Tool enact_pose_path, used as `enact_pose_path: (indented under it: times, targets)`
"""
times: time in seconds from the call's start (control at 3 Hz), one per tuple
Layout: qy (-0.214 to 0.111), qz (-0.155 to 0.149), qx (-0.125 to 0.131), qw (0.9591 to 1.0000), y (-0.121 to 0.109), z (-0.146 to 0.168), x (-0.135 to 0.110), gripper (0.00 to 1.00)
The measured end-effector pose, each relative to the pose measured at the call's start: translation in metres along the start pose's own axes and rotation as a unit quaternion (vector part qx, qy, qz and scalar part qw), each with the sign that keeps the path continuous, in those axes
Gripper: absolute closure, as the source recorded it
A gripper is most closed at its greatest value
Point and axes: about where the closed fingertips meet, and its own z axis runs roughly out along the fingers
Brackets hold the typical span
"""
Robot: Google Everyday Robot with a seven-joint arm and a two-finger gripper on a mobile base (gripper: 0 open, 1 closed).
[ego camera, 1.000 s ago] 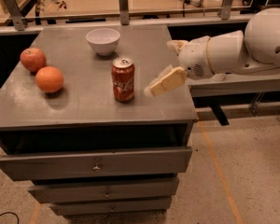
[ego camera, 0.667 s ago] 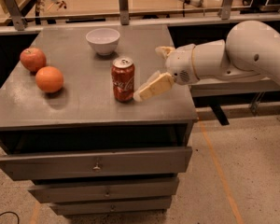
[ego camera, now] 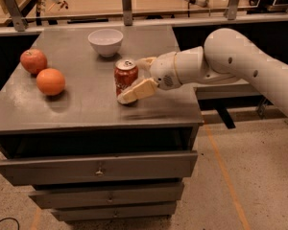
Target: Place coke can into white bowl
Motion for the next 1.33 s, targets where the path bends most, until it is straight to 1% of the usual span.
enact_pose_path:
  times: [0.33, 0.67, 1.0, 1.33]
  targets:
    - [-0.008, 0.003, -0.024, 0.9997, 0.003, 0.017, -0.003, 0.42]
    - [-0.016, 0.002, -0.025, 0.9995, -0.003, 0.024, -0.006, 0.65]
    - [-0.032, -0.016, 0.009, 0.9993, -0.033, 0.022, -0.023, 0.87]
    - [-0.054, -0.051, 0.065, 0.9951, -0.081, 0.015, -0.062, 1.00]
